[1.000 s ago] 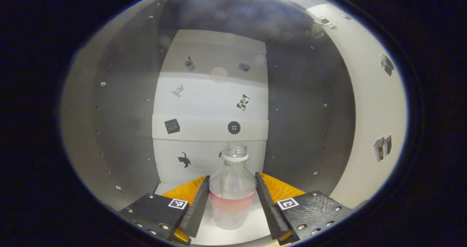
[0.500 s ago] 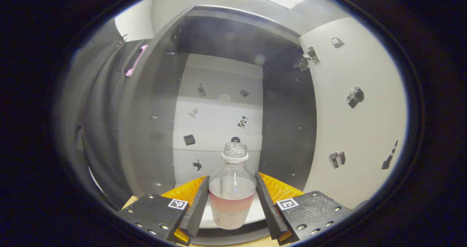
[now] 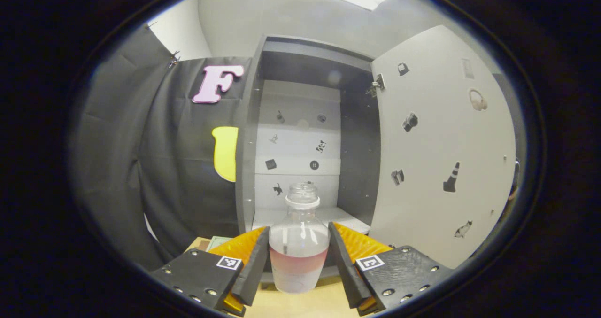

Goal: Open the cabinet door with the right hand, grasp the bottle in the cabinet with the left hand and place it on the coaster, then close the cabinet door with the right hand.

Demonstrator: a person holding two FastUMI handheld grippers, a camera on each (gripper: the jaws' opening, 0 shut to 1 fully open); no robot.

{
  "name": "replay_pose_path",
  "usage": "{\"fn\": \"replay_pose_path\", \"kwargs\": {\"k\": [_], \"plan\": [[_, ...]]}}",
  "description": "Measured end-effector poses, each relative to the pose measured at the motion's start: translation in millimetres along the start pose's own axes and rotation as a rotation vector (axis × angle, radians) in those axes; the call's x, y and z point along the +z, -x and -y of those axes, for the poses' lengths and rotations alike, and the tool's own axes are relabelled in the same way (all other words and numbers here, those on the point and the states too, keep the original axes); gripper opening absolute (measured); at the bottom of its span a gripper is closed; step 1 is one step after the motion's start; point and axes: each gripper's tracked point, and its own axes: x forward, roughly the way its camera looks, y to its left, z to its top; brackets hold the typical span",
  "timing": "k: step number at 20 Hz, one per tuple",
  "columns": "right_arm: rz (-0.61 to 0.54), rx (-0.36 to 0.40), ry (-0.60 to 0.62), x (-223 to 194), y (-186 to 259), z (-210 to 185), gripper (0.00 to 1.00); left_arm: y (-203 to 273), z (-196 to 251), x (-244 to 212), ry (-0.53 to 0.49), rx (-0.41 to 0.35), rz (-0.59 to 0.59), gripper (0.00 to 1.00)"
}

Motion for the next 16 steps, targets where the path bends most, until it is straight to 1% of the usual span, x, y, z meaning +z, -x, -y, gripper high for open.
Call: {"fn": "replay_pose_path", "kwargs": {"k": [1, 2, 3, 4, 6, 7, 9, 10, 11, 12, 13, 14, 15, 16], "plan": [[-0.001, 0.012, -0.002, -0.1, 7.4, -2.3, 0.98, 11.5, -3.0, -7.8, 0.004, 0.014, -0.004, 0.71], [-0.002, 0.022, -0.002, -1.3, 15.5, -4.2, 0.98, 22.9, -7.0, -13.5, 0.008, 0.032, -0.006, 0.71], [-0.003, 0.027, 0.001, -2.0, 22.4, -5.1, 0.98, 32.5, -9.1, -23.6, 0.014, 0.048, -0.014, 0.73], [-0.007, 0.030, 0.004, -4.2, 28.9, -5.8, 0.98, 41.2, -11.5, -32.9, 0.020, 0.059, -0.019, 0.69], [-0.017, 0.037, 0.010, -7.3, 42.2, -9.2, 0.98, 60.1, -19.1, -54.2, 0.036, 0.081, -0.026, 0.69], [-0.022, 0.042, 0.013, -8.6, 47.7, -10.0, 0.98, 67.2, -21.3, -67.6, 0.046, 0.095, -0.031, 0.71], [-0.032, 0.053, 0.029, -12.0, 55.7, -12.6, 0.98, 81.6, -25.8, -96.3, 0.067, 0.120, -0.048, 0.71], [-0.032, 0.055, 0.039, -11.0, 57.0, -13.8, 0.98, 85.4, -28.7, -111.1, 0.068, 0.130, -0.068, 0.71], [-0.031, 0.055, 0.048, -10.9, 59.9, -13.7, 0.98, 88.5, -32.7, -128.7, 0.065, 0.147, -0.088, 0.69], [-0.028, 0.054, 0.049, -9.5, 59.6, -13.2, 0.98, 92.8, -35.9, -139.7, 0.060, 0.162, -0.089, 0.71], [-0.029, 0.054, 0.043, -9.0, 60.3, -13.2, 0.98, 93.1, -38.5, -150.5, 0.054, 0.174, -0.090, 0.71], [-0.029, 0.059, 0.036, -9.6, 61.1, -15.2, 0.98, 96.1, -39.7, -163.3, 0.047, 0.181, -0.090, 0.69], [-0.029, 0.062, 0.032, -8.2, 61.3, -16.1, 0.98, 99.9, -40.7, -176.1, 0.041, 0.191, -0.090, 0.71], [-0.031, 0.062, 0.036, -6.7, 59.9, -15.9, 0.98, 102.0, -42.7, -188.1, 0.043, 0.200, -0.082, 0.69]]}}
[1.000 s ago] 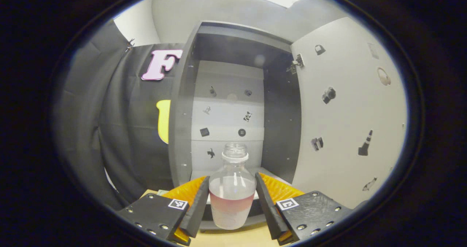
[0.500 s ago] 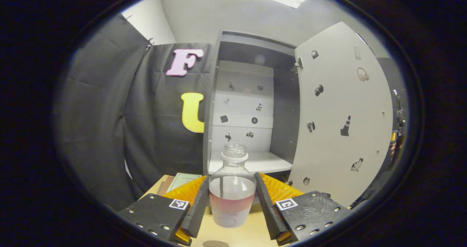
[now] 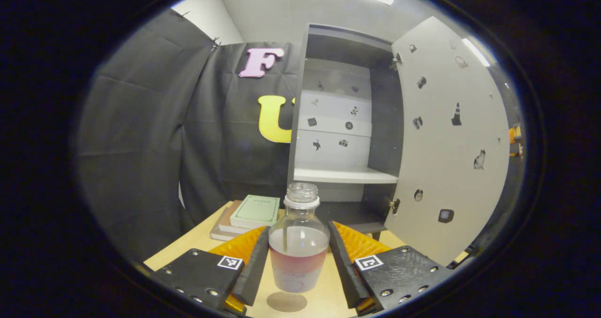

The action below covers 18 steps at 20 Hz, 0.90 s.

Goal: Open the cabinet door with the right hand, grasp the bottle in the cabinet with the left hand and place it on the coaster, then close the cabinet door with the right hand.

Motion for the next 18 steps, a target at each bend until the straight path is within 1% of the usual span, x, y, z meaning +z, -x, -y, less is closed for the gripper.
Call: {"fn": "replay_pose_path", "kwargs": {"k": [1, 3, 5, 7, 8, 9, 10, 11, 13, 14, 15, 16, 17, 18], "plan": [[-0.006, -0.001, 0.006, 0.3, 0.5, 1.0, 0.98, 0.9, -1.7, -13.5, 0.011, 0.009, 0.001, 0.71], [-0.013, 0.000, 0.012, 2.4, 1.8, 0.6, 0.98, -3.4, -3.4, -47.3, 0.018, 0.023, -0.022, 0.69], [-0.020, -0.011, 0.019, 2.3, 0.9, 2.8, 0.98, -7.7, -3.8, -79.6, 0.006, 0.036, -0.047, 0.69], [-0.049, -0.018, 0.029, -5.0, -2.7, 2.7, 0.98, -14.3, -3.8, -112.1, -0.003, 0.050, -0.085, 0.69], [-0.063, -0.022, 0.032, -7.0, -4.0, 3.1, 0.98, -17.8, -2.3, -123.7, -0.003, 0.050, -0.094, 0.71], [-0.070, -0.021, 0.038, -7.2, -5.3, 1.5, 0.98, -19.1, -0.1, -134.6, -0.007, 0.049, -0.099, 0.70], [-0.074, -0.021, 0.050, -8.0, -8.0, -0.4, 0.98, -23.3, 0.7, -141.4, -0.020, 0.045, -0.098, 0.72], [-0.083, -0.021, 0.064, -8.7, -11.0, -1.5, 0.98, -26.9, 1.3, -148.1, -0.038, 0.043, -0.100, 0.70], [-0.112, -0.017, 0.074, -16.2, -17.1, -4.4, 0.98, -35.5, 5.4, -162.6, -0.051, 0.021, -0.103, 0.71], [-0.130, -0.008, 0.059, -19.9, -19.9, -8.3, 0.93, -39.7, 5.8, -168.3, -0.053, 0.017, -0.104, 0.70], [-0.148, 0.008, 0.028, -23.3, -21.4, -14.3, 0.98, -41.0, 4.7, -172.9, -0.051, 0.018, -0.105, 0.72], [-0.159, 0.021, 0.003, -25.9, -21.6, -19.3, 0.98, -42.6, 2.2, -176.4, -0.045, 0.021, -0.107, 0.70], [-0.163, 0.020, -0.009, -26.3, -22.5, -18.7, 0.98, -40.7, -0.2, -181.4, -0.045, 0.025, -0.108, 0.72], [-0.170, 0.012, -0.013, -28.9, -23.9, -14.4, 0.98, -39.5, -2.7, -186.6, -0.055, 0.028, -0.118, 0.72]]}}
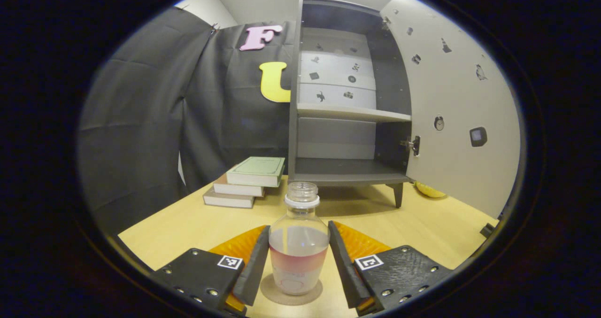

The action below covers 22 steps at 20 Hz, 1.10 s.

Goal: Open the cabinet door with the right hand, grasp the bottle in the cabinet with the left hand and place it on the coaster, then close the cabinet door with the right hand.

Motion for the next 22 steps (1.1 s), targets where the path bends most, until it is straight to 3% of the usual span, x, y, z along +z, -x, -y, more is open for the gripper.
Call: {"fn": "replay_pose_path", "kwargs": {"k": [8, 10, 15, 18, 19, 22], "plan": [[-0.053, -0.068, -0.205, -37.3, -0.2, 36.4, 0.98, 14.2, 5.8, -5.5, -0.018, -0.018, -0.016, 0.70], [-0.026, -0.071, -0.252, -38.9, 1.9, 42.4, 0.98, 14.5, 4.4, -4.6, -0.014, -0.013, -0.026, 0.74], [0.001, -0.125, -0.195, -41.4, 8.0, 57.4, 0.98, 11.2, 3.9, -2.3, -0.006, 0.000, -0.036, 0.72], [0.013, -0.130, -0.173, -40.2, 12.0, 58.4, 0.98, 11.8, -3.5, 9.6, -0.002, 0.021, -0.027, 0.76], [0.015, -0.131, -0.171, -40.8, 13.0, 58.4, 0.98, 13.2, -3.2, 18.5, 0.000, 0.022, -0.011, 0.84], [0.016, -0.132, -0.182, -45.3, 12.7, 59.7, 0.98, 12.0, 3.9, 44.7, 0.001, -0.010, 0.020, 0.84]]}}
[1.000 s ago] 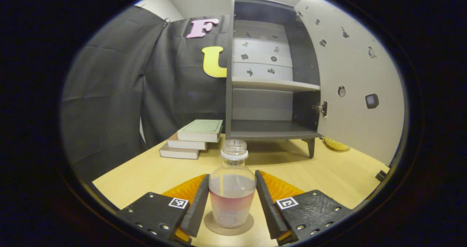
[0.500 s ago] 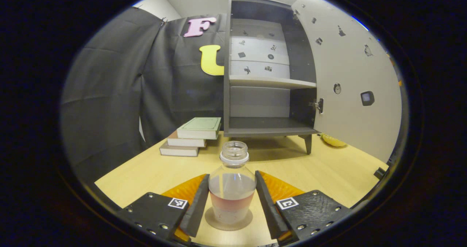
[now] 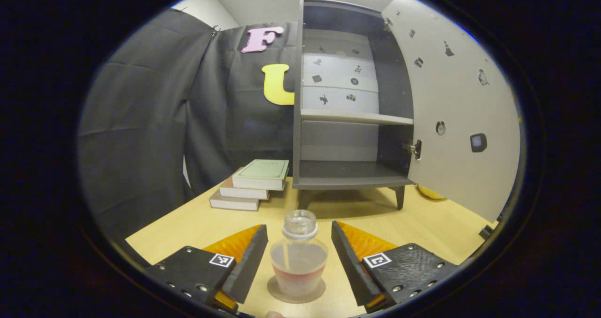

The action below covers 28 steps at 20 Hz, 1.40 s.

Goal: Open the cabinet door with the right hand, grasp the bottle in the cabinet with the left hand and place it on the coaster, then close the cabinet door with the right hand.

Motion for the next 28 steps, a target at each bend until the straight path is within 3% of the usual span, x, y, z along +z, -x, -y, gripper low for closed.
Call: {"fn": "replay_pose_path", "kwargs": {"k": [7, 10, 15, 22, 23, 26, 28], "plan": [[0.042, -0.028, -0.032, -0.2, 1.4, 8.9, 0.98, 23.1, 7.5, 71.0, -0.057, -0.019, 0.090, 0.82], [0.073, -0.039, -0.032, 6.8, 8.2, 4.4, 0.98, 48.2, 18.8, 94.5, -0.013, -0.024, 0.096, 0.84], [0.125, -0.016, 0.069, 23.7, -9.2, -6.6, 0.98, 97.1, 28.3, 148.3, 0.028, 0.014, 0.112, 0.82], [0.144, 0.114, 0.165, 43.6, -32.1, -29.7, 0.98, 163.7, 27.6, 192.3, 0.025, 0.171, 0.096, 0.81], [0.139, 0.142, 0.173, 44.5, -32.3, -35.3, 0.93, 166.7, 31.5, 193.5, 0.027, 0.184, 0.093, 0.82], [0.135, 0.209, 0.200, 52.1, -33.9, -48.7, 0.93, 177.9, 54.6, 202.4, 0.088, 0.190, 0.086, 0.82], [0.114, 0.288, 0.186, 51.1, -34.5, -70.2, 0.93, 189.5, 57.5, 216.4, 0.099, 0.233, 0.087, 0.82]]}}
